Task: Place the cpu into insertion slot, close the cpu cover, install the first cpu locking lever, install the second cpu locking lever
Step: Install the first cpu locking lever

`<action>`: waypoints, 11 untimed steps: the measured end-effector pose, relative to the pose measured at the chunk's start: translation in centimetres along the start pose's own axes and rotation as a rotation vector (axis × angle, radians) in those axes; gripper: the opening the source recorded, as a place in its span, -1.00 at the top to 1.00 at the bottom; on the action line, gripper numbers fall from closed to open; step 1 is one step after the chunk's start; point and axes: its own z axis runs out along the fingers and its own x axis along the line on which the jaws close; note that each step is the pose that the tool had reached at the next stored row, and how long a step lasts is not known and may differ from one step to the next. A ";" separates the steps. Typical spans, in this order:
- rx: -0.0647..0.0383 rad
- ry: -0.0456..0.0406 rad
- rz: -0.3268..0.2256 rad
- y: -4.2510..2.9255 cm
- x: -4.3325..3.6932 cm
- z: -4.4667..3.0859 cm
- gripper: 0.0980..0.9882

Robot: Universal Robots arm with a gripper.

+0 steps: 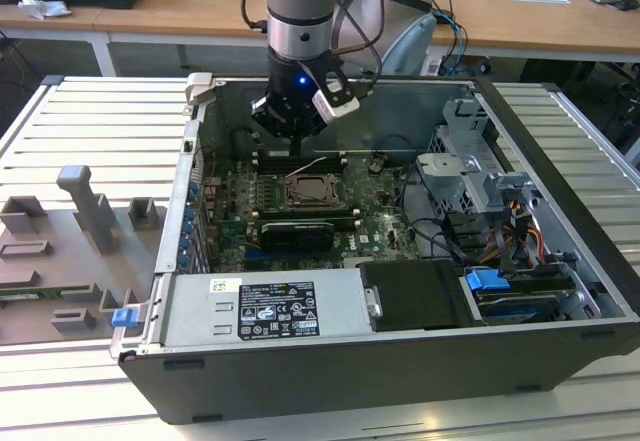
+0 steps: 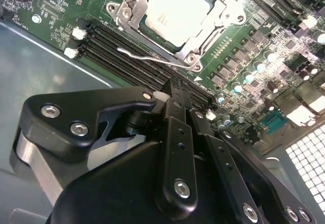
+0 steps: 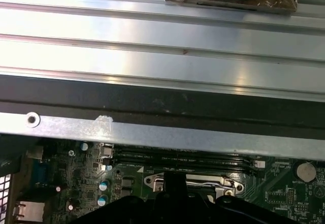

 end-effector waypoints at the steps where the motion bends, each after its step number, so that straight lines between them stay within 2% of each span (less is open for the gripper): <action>1: -0.012 -0.0010 0.000 -0.01 -0.04 0.08 0.98; 3: -0.023 -0.0023 0.001 -0.02 -0.16 0.22 0.98; 8: -0.022 -0.0024 0.002 -0.14 -0.90 0.84 0.98; 9: -0.021 -0.0052 0.002 -0.18 -1.17 1.05 0.98; 11: -0.020 -0.0121 0.007 -0.20 -1.22 1.09 0.98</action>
